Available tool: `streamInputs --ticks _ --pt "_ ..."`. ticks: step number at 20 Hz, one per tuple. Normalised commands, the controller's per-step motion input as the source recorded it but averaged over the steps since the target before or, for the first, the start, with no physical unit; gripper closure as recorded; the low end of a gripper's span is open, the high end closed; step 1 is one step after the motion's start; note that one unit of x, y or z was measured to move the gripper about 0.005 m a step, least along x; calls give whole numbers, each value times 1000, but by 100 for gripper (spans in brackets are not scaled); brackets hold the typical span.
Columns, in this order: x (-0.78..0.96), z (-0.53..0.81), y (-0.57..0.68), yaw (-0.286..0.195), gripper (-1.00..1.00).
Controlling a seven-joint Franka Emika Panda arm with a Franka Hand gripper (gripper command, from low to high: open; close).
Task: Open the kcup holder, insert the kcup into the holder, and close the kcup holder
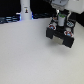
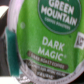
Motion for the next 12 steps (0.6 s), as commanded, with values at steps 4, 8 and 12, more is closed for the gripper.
streamInputs --ticks 4,8,12 --pt "172 47 95 -2 100" --pt "93 -101 132 33 100" --pt "26 -136 169 41 100"
